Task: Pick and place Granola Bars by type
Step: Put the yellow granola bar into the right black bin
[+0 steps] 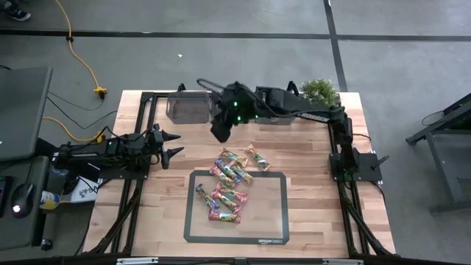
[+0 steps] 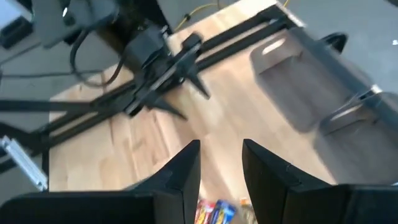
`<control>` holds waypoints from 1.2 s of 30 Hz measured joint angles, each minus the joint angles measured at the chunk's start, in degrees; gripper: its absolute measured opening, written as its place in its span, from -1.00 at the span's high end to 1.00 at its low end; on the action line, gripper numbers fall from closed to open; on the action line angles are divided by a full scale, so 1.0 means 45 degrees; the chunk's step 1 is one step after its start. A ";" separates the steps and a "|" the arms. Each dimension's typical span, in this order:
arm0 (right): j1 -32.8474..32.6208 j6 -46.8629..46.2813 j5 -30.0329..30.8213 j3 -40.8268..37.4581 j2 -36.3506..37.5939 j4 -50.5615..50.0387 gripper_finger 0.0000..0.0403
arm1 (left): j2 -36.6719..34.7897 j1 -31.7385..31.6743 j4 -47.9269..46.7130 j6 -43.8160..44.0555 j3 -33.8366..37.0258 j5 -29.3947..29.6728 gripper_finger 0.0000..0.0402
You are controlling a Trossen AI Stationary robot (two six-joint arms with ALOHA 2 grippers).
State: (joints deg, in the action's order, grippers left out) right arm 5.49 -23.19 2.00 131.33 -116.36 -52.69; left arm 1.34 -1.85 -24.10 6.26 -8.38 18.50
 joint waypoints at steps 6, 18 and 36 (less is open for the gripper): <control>-0.1119 -0.1221 0.0814 -0.0243 -0.0028 -0.1837 0.49 | 0.0000 -0.0002 -0.0001 0.0001 -0.0004 0.0000 -0.21; -0.3067 -0.4773 0.4408 -0.1152 -0.0027 -0.5944 0.49 | 0.0000 -0.0002 -0.0003 0.0000 0.0000 0.0000 -0.21; -0.3514 -0.7501 0.2208 -0.7848 0.0846 -0.5234 0.49 | 0.0005 -0.0001 -0.0004 0.0005 -0.0001 0.0000 -0.21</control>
State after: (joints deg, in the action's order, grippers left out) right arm -10.33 -56.94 11.94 96.01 -112.56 -76.25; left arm 1.37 -1.85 -24.12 6.28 -8.39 18.50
